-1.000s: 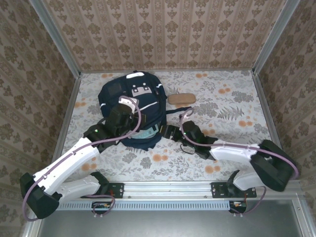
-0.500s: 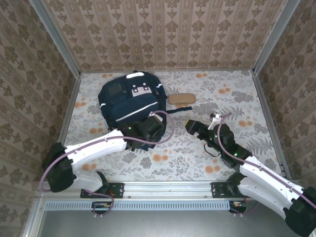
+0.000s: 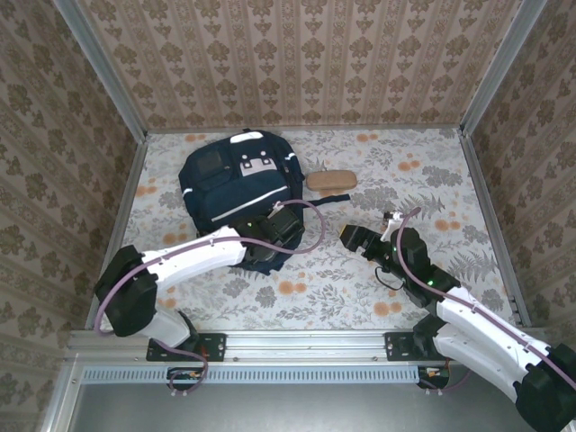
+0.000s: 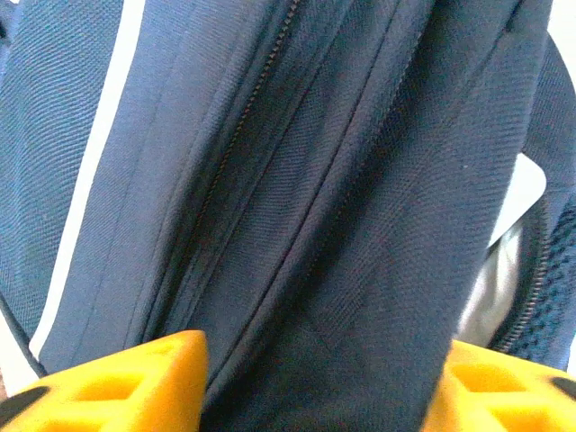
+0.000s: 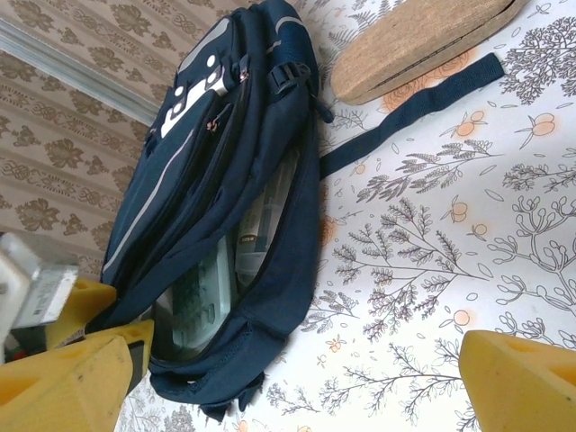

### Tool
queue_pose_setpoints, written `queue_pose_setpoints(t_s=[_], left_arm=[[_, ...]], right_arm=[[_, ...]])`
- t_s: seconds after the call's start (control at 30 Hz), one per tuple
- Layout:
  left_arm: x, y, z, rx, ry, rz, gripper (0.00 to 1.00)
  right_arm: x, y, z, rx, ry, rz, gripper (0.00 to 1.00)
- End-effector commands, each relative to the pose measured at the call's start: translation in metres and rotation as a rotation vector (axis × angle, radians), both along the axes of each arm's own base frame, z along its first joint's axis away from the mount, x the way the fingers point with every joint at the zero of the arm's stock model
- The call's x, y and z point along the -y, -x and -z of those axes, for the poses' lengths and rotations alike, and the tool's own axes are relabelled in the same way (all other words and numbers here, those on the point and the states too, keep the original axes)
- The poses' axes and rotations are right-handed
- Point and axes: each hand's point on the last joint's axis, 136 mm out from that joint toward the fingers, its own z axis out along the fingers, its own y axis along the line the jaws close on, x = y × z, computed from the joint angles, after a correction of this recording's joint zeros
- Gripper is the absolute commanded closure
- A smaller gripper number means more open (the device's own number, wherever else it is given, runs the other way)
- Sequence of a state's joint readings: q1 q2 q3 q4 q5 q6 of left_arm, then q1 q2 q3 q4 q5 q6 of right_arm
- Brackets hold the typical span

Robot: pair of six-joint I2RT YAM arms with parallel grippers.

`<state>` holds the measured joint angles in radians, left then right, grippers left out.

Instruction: Pack the student bag

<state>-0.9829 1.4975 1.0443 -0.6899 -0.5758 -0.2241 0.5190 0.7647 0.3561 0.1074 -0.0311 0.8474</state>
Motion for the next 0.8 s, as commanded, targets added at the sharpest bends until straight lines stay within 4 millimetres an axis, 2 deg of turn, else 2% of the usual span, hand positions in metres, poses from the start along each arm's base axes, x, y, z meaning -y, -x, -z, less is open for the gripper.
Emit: queue_pose_setpoints(t_s=[0.0,0.1,0.13,0.27,0.4,0.6,0.67,0.7,0.77], left_arm=[[0.004,0.0,-0.001,-0.033,-0.008,0.017,0.64],[0.008,-0.002,-0.009,-0.009,0.027,0.007,0.95],[0.011,-0.003,-0.013,0.003,0.055,0.007,1.0],[0.021,-0.009,-0.042,0.08,0.198,0.004,1.0],[0.017,-0.02,-0.071,0.173,0.331,-0.035,1.0],[0.0,-0.031,-0.078,0.242,0.477,-0.115,1.0],[-0.003,-0.031,-0.079,0.259,0.497,-0.118,1.0],[-0.003,-0.029,-0.081,0.266,0.511,-0.114,1.0],[-0.005,-0.027,-0.084,0.285,0.54,-0.11,1.0]], right_arm=[[0.0,0.001,0.002,-0.006,-0.012,-0.008,0.05],[-0.001,-0.003,0.003,-0.019,-0.004,-0.005,0.05],[-0.002,-0.005,0.005,-0.027,0.001,-0.007,0.05],[-0.003,-0.02,0.01,-0.05,0.041,0.021,0.05],[-0.003,-0.044,0.015,-0.066,0.119,0.057,0.05],[-0.01,-0.095,0.016,-0.066,0.168,0.085,0.0],[-0.011,-0.115,0.014,-0.07,0.181,0.086,0.01],[-0.012,-0.127,0.023,-0.094,0.205,0.082,0.0],[-0.015,-0.148,0.024,-0.1,0.235,0.071,0.0]])
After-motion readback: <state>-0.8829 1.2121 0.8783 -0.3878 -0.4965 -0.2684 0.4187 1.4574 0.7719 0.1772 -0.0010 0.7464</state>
